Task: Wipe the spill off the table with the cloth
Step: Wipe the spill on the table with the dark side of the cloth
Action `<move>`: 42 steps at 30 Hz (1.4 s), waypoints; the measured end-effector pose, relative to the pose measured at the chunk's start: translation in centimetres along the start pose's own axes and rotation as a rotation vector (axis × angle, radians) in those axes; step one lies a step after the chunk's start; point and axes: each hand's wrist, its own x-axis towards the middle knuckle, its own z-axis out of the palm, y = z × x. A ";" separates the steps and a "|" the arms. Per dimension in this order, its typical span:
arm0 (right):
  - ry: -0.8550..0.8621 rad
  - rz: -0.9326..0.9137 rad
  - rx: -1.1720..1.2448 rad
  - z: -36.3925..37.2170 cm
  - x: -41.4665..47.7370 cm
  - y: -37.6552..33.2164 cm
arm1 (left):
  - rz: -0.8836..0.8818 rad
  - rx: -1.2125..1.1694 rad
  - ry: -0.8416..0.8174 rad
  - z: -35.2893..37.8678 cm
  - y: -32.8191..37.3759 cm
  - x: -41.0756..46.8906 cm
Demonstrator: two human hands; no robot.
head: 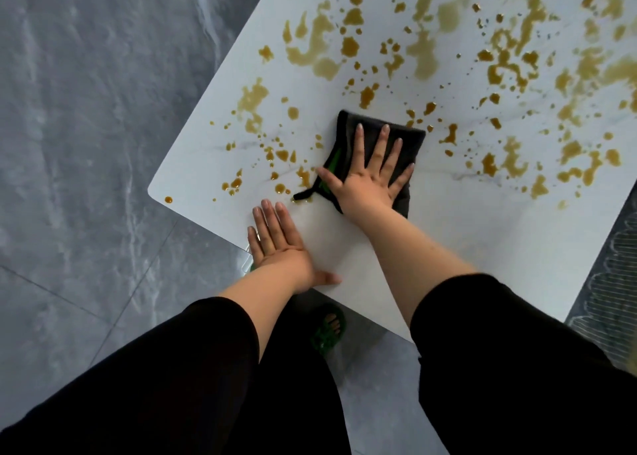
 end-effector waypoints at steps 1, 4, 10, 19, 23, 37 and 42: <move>-0.004 -0.031 -0.011 0.5 -1.1 0.8 | 0.004 0.001 -0.004 -0.1 0.0 -0.1; -0.029 -0.043 -0.039 1.9 -4.5 2.6 | 0.026 -0.002 -0.024 -0.3 -0.1 -0.3; -0.021 0.102 -0.037 1.9 -3.1 0.1 | 0.018 -0.005 -0.038 -0.3 0.0 -0.2; 0.017 0.003 -0.010 0.7 -0.4 -2.3 | 0.001 0.008 -0.042 -0.3 -0.1 0.0; -0.015 0.001 -0.025 2.7 -4.5 -0.7 | -0.013 0.000 -0.076 -0.5 0.1 -0.1; 0.113 -0.098 -0.074 2.6 -2.1 0.8 | 0.029 0.013 -0.039 -0.3 -0.2 -0.2; 0.024 -0.061 -0.156 4.5 -9.3 8.6 | 0.031 0.023 -0.051 -0.6 -0.2 -0.6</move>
